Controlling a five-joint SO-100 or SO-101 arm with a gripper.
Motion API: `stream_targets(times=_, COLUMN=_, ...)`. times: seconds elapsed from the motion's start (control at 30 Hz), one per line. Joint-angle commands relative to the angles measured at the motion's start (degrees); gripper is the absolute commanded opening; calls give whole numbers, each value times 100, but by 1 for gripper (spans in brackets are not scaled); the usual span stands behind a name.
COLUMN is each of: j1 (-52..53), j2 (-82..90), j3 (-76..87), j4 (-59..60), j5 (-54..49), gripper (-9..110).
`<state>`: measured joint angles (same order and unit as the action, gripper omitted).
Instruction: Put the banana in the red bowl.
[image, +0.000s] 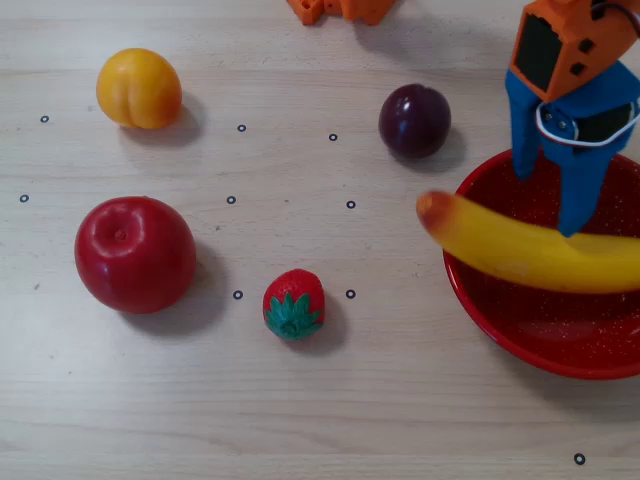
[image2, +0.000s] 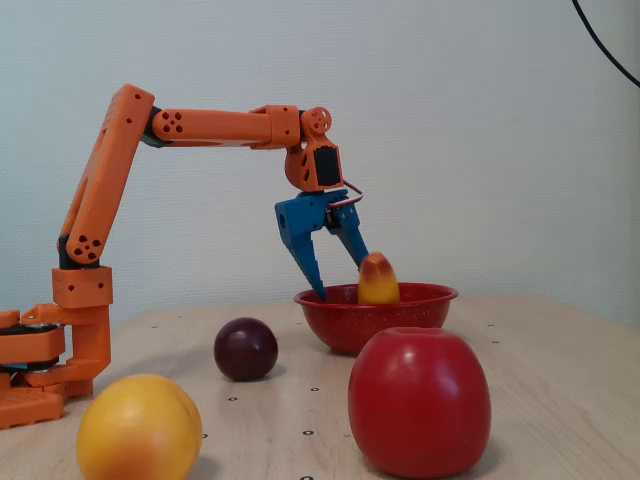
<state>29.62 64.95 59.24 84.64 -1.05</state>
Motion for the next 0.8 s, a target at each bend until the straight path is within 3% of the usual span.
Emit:
stream_targets(times=0.0, j1=-70, j2=1055, j3=-668, j4=141, j5=-167, gripper=15)
stream_targets(times=0.17, j1=-308, j2=1705, j3=-659, j4=176, j5=-220, gripper=0)
stream_targets(times=0.43, j1=-914, j2=3006, j3=360, j4=62, j5=-176, gripper=0)
stream_targets(times=0.77, j1=-2162, j2=5317, j3=3735, j4=-1767, j5=0, gripper=0)
